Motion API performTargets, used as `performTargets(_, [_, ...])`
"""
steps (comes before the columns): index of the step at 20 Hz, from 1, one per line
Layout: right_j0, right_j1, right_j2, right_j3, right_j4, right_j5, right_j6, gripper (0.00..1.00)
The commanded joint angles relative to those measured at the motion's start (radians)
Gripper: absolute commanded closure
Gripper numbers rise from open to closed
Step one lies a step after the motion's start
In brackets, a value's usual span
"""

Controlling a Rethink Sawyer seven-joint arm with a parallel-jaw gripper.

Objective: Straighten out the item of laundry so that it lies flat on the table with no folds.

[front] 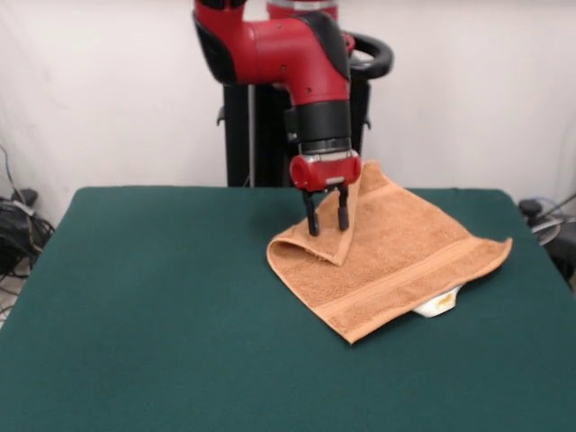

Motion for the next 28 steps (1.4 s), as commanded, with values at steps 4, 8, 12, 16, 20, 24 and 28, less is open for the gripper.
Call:
performTargets(4, [-0.021,0.076,0.064,-0.177,0.024,-0.046,0.158,0.00])
performTargets(8, [-0.029,0.087,0.070,-0.187,0.017,-0.050,0.160,0.00])
performTargets(12, [-0.055,0.093,0.097,-0.188,-0.017,-0.050,0.178,0.00])
performTargets(16, [-0.072,0.097,0.112,-0.184,-0.030,-0.079,0.188,0.00])
performTargets(20, [-0.092,0.090,0.129,-0.169,-0.042,-0.114,0.200,0.00])
performTargets(24, [-0.114,0.062,0.157,-0.149,-0.072,-0.098,0.221,0.00])
performTargets(28, [-0.124,0.016,0.176,-0.126,-0.076,-0.050,0.227,0.00])
